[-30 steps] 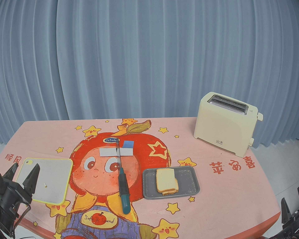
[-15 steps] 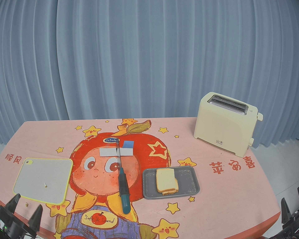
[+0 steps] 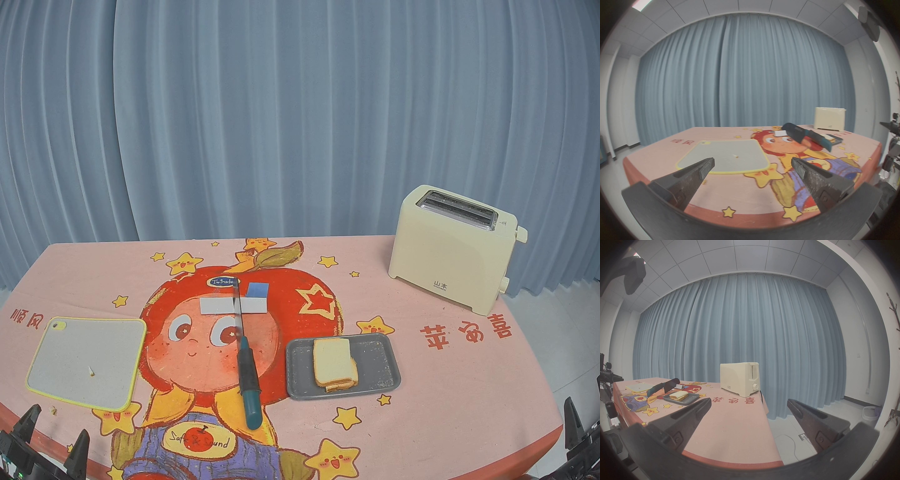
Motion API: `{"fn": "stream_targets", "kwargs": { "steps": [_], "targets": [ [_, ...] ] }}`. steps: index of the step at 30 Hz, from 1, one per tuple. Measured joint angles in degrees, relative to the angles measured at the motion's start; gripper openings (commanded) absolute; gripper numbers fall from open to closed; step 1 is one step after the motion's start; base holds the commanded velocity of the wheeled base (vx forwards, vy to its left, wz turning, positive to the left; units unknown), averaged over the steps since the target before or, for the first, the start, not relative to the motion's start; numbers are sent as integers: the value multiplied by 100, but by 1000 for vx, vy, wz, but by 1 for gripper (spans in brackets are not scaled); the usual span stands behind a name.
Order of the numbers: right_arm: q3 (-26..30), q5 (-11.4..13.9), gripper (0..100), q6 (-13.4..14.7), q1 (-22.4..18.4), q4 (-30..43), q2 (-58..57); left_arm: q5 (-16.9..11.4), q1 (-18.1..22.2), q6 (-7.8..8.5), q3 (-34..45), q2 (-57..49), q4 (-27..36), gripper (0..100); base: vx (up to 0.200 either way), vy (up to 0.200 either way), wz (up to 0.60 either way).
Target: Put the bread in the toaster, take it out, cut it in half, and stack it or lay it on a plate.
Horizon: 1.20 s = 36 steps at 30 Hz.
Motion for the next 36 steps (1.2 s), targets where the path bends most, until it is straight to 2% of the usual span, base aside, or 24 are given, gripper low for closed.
{"fn": "stream_targets", "kwargs": {
  "steps": [3, 7, 11, 15, 19, 36],
  "targets": [
    [0, 2, 100, -2, 0, 0, 0, -80, 517, 108, 0, -35, -11, 100, 0, 0, 0],
    [0, 0, 100, 0, 0, 0, 0, -173, 772, 189, 0, -72, -20, 100, 0, 0, 0],
    [0, 0, 100, 0, 0, -1, 0, -228, 503, 207, 0, -129, -30, 100, 0, 0, 0],
    [0, 0, 100, 0, 0, 0, 0, -223, 205, 150, 0, -260, -39, 100, 0, 0, 0],
    [0, 2, 100, 0, 0, 0, 0, -162, 254, 62, 0, -389, -41, 100, 0, 0, 0],
    [0, -13, 100, 7, 0, 7, 0, -151, 301, 55, 0, -516, -41, 100, 0, 0, 0]
  ]
}}
